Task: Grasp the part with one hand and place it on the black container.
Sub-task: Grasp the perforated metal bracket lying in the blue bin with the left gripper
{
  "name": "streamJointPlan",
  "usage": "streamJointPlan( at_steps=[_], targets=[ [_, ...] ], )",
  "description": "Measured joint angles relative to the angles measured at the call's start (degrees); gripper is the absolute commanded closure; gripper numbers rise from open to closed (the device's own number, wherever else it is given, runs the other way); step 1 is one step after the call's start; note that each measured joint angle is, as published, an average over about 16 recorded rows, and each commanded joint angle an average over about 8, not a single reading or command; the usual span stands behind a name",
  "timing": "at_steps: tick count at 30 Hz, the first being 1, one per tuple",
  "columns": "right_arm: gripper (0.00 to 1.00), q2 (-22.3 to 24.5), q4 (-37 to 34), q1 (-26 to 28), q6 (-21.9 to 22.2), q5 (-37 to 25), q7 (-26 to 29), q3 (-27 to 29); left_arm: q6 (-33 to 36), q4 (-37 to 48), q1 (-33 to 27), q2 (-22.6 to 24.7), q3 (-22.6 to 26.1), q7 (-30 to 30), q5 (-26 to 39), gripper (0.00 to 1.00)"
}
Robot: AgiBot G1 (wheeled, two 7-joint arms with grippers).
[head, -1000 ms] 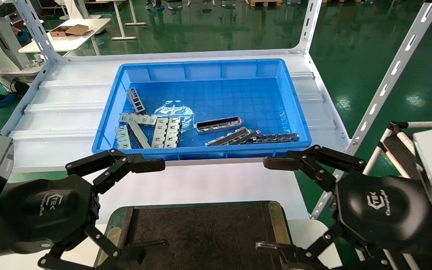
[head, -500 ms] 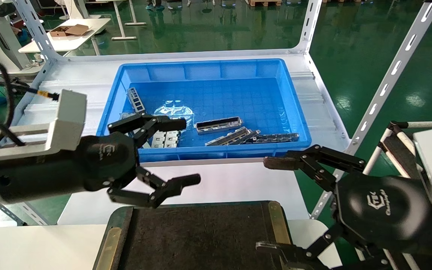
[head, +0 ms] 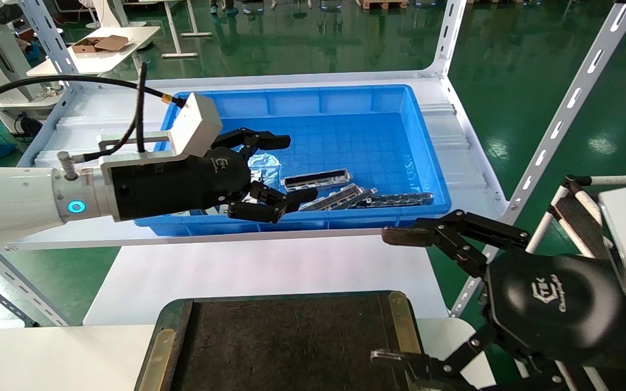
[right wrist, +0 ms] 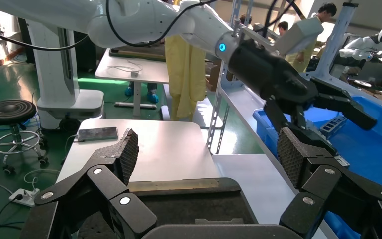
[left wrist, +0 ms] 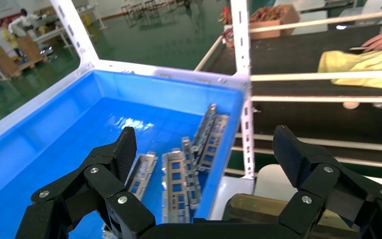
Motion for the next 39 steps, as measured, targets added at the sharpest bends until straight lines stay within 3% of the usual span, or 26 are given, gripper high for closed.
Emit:
streamJointPlan(
  at_steps=[7,18,26,39],
  targets=[
    [0.0,0.01,0.0,0.01,0.01,0.02,-0.01,-0.03,-5.02,12.97,-4.93,5.63,1.63,5.72,3.55,0.0],
    [0.0,0.03,0.0,0.02,0.03,0.05,-0.04,-0.07,-19.4,26.01,-8.76,12.79,3.09,11.01,7.1,0.0],
    [0.0,0.04,0.0,0.02,0.05,0.07,-0.05,-0.11,-26.14,28.98,-8.78,15.81,3.47,12.62,7.8,0.0],
    [0.0,0.07,0.0,0.03,0.07,0.11,-0.08,-0.16,-29.15,27.41,-7.01,17.12,4.51,12.19,7.87,0.0]
  ],
)
